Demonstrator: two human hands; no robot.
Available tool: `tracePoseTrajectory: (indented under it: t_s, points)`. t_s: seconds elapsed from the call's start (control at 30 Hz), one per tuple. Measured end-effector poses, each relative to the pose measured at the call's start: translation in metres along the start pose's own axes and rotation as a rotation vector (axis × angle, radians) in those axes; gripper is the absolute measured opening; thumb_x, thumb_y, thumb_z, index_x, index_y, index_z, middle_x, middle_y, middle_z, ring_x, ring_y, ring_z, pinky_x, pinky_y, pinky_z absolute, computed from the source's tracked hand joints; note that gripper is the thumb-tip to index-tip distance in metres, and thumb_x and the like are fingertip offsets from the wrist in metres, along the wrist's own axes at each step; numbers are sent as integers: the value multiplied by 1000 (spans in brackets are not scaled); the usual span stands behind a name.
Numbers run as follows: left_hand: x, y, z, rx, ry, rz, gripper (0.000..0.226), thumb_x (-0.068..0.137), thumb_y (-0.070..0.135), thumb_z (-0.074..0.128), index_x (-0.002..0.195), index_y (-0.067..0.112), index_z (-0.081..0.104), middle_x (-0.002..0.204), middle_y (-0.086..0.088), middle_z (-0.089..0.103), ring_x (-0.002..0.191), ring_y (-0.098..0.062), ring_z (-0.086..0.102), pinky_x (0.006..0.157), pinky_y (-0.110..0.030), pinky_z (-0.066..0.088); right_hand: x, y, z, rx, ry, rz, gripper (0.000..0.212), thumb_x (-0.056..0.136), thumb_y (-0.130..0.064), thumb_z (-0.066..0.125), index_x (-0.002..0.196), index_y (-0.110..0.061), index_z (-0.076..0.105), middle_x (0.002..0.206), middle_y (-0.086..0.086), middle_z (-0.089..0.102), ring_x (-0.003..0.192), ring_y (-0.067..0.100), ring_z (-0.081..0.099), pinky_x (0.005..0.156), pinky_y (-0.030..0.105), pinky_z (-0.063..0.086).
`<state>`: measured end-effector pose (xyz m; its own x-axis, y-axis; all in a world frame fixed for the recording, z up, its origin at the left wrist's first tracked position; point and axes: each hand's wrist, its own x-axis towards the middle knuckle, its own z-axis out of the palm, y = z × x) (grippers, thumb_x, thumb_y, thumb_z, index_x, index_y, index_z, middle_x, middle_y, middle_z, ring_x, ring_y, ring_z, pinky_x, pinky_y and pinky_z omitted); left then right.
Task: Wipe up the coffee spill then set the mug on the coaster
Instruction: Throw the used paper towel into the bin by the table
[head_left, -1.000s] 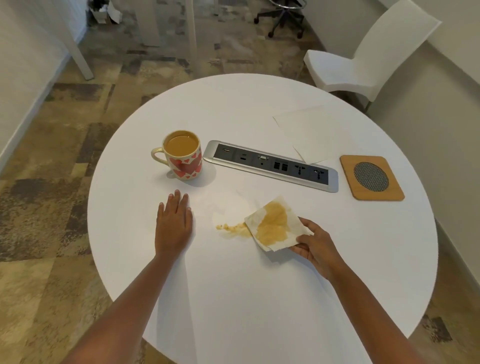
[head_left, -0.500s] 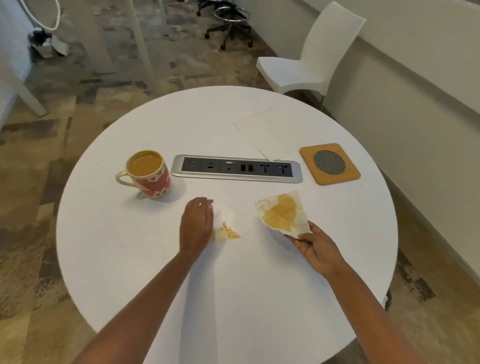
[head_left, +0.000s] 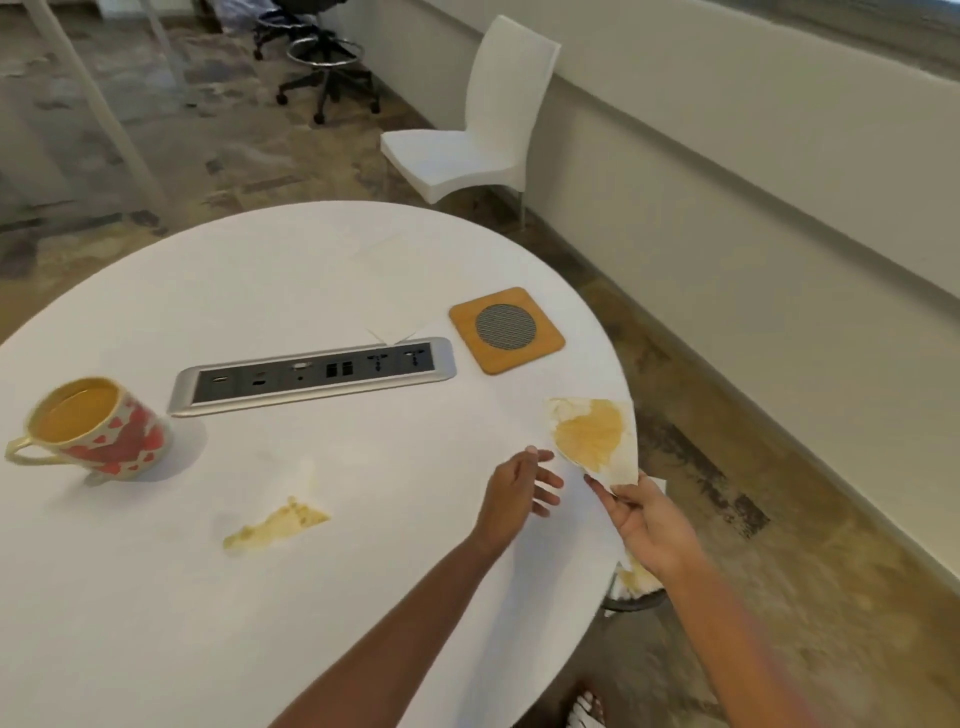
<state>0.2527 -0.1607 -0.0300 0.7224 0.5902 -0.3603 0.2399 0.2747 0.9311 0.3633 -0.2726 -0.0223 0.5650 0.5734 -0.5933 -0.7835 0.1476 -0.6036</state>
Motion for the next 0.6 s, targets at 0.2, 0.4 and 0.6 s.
tracePoseTrajectory:
  t_s: [0.2, 0.4, 0.6]
  points:
    - [19, -19, 107, 296, -192, -28, 32, 97, 17, 37, 108, -1, 61, 87, -12, 66, 67, -13, 60, 63, -21, 48, 12, -76, -92, 34, 225, -95, 31, 92, 14, 32, 92, -8, 54, 98, 11, 60, 83, 22, 63, 57, 23, 60]
    - [51, -40, 198, 637, -233, 32, 36, 98, 16, 33, 127, 4, 51, 132, -15, 54, 122, -25, 49, 100, -29, 38, 42, -132, -172, -265, 420, -102, 45, 93, 12, 35, 136, 1, 37, 135, 22, 48, 118, 35, 52, 101, 39, 41]
    - [75, -98, 226, 1009, -277, -215, 45, 97, 15, 33, 140, 4, 26, 146, -14, 32, 136, -26, 31, 111, -34, 30, 81, -137, -218, -710, 526, -13, 45, 92, 11, 39, 135, 0, 43, 129, 24, 56, 110, 38, 59, 89, 41, 50]
